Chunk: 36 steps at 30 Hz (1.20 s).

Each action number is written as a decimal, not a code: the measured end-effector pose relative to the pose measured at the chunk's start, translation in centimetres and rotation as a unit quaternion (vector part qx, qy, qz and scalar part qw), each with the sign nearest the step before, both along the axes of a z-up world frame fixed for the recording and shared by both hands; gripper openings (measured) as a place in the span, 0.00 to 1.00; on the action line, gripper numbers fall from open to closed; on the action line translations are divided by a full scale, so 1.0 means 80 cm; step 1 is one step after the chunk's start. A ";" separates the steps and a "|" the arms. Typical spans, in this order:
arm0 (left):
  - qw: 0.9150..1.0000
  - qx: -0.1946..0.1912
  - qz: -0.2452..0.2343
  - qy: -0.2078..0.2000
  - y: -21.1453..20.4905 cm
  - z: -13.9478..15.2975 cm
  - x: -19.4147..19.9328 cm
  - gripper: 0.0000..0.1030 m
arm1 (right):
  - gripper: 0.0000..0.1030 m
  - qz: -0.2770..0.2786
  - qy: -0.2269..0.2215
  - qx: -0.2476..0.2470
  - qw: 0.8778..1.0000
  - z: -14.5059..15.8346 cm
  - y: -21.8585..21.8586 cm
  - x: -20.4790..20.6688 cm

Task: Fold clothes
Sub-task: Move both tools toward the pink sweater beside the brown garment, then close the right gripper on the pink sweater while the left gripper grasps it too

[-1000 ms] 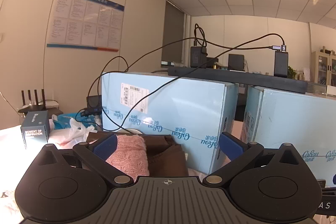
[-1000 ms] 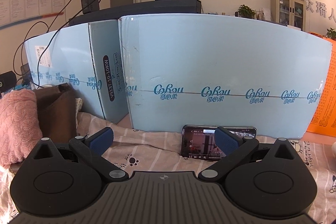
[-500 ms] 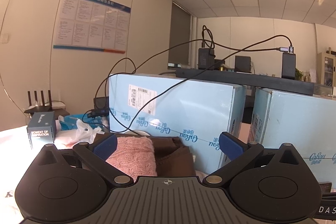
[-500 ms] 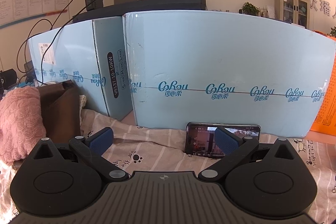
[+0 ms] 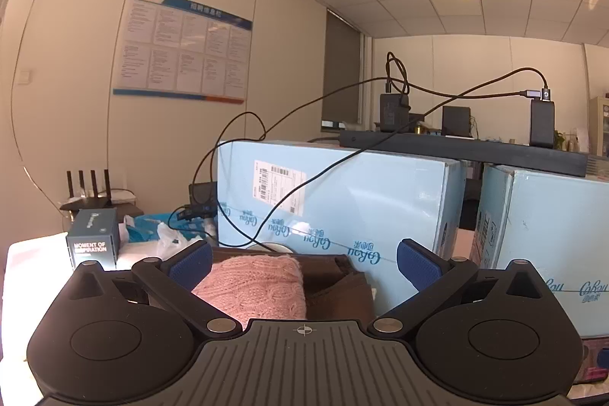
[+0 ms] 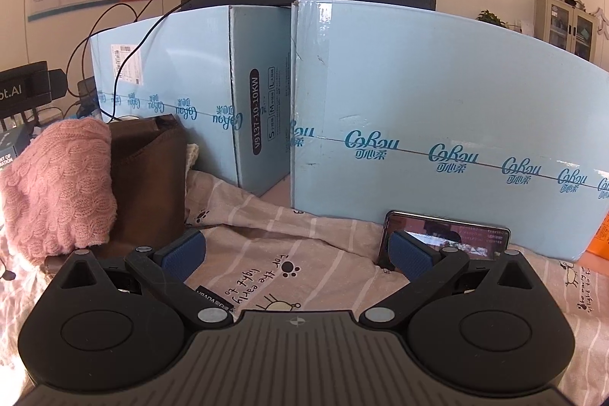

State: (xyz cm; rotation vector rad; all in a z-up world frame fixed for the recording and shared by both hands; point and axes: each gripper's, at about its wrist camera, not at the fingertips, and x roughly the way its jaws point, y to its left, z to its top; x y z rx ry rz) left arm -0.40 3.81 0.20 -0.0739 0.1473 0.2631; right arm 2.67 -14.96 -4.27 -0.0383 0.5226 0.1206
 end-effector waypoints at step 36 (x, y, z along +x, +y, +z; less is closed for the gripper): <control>0.996 -0.043 0.061 -0.043 0.201 -0.026 0.016 1.00 | 1.00 0.127 -0.059 0.036 0.990 -0.011 0.122 0.017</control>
